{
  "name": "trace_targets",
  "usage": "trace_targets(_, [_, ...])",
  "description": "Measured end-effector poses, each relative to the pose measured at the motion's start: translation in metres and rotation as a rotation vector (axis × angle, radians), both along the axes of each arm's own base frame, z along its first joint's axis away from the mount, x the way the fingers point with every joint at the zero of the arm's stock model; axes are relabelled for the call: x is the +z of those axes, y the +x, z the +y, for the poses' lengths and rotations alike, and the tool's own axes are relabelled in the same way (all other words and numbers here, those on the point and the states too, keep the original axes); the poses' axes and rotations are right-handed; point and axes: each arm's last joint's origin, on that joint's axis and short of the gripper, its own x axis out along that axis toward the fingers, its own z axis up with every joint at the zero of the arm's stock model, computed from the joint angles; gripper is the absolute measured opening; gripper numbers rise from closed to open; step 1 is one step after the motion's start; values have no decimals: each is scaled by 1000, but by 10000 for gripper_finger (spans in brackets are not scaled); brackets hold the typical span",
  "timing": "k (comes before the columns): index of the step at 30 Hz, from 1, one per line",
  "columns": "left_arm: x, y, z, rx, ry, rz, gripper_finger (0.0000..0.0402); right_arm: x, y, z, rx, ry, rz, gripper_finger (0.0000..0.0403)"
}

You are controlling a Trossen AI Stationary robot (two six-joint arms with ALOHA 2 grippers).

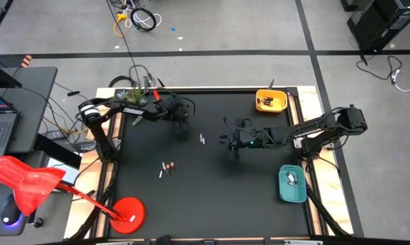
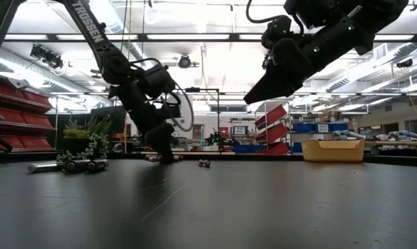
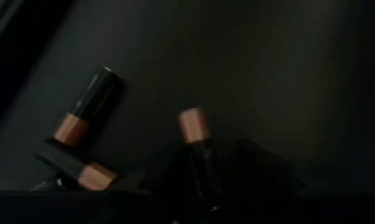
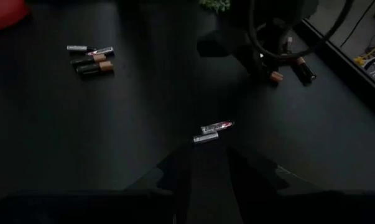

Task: Sort batteries
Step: Put the black battery into the yellow bin

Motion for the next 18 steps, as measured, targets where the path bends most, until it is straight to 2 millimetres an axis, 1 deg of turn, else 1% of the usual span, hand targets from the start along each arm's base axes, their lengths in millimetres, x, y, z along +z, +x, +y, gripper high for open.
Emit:
trace_targets(2, [-9,1,0,1,-18,20,159,0,0,0,4,-5,0,113])
trace_targets(7, [-14,7,-6,-26,-21,16,121,0,0,0,5,-9,-1,113])
trace_targets(9, [-14,9,-8,-30,-16,19,95,0,0,0,5,-10,-2,113])
trace_targets(13, [-14,10,-10,-59,17,37,21,0,0,0,5,-9,-1,112])
trace_targets(15, [-13,12,-12,-81,25,35,9,0,0,0,4,-7,-2,113])
trace_targets(18, [-13,16,-16,-108,27,14,3,0,0,0,3,-6,-2,113])
